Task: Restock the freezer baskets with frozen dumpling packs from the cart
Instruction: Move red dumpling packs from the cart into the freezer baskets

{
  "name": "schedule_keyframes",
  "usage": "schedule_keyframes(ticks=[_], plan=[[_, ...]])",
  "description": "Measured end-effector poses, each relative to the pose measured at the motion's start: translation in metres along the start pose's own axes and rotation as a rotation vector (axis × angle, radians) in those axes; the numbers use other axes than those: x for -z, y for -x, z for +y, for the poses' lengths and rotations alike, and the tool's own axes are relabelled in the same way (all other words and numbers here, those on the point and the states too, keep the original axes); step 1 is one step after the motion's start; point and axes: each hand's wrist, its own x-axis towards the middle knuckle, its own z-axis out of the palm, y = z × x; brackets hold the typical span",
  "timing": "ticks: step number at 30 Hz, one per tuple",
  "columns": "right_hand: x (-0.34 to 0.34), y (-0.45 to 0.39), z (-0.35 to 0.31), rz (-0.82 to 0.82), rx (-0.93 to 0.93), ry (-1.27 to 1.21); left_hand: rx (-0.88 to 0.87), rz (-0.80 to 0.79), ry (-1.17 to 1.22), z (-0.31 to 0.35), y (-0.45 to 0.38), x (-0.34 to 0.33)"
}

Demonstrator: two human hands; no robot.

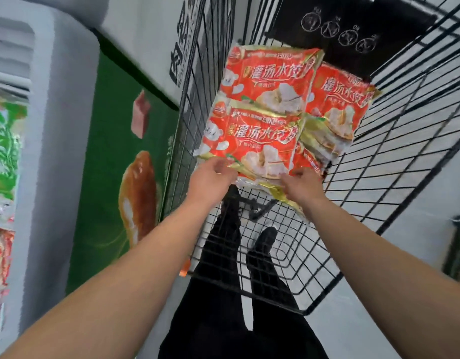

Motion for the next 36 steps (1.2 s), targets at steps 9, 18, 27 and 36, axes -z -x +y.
schedule_keyframes(ticks=[9, 18, 27, 36], plan=[[-0.015, -0.017, 0.014, 0.172, -0.044, -0.107, 0.045, 0.113, 0.095, 0.002, -0.039, -0.003], [0.035, -0.007, 0.046, 0.101, -0.118, 0.23, 0.04, 0.007, -0.185, 0.009, -0.079, -0.018], [0.032, -0.067, 0.006, 0.122, -0.192, -0.31, 0.098, 0.023, -0.191, 0.001, -0.109, -0.031], [0.039, -0.028, 0.011, 0.157, -0.107, -0.376, 0.229, 0.032, 0.21, -0.006, -0.077, -0.027]])
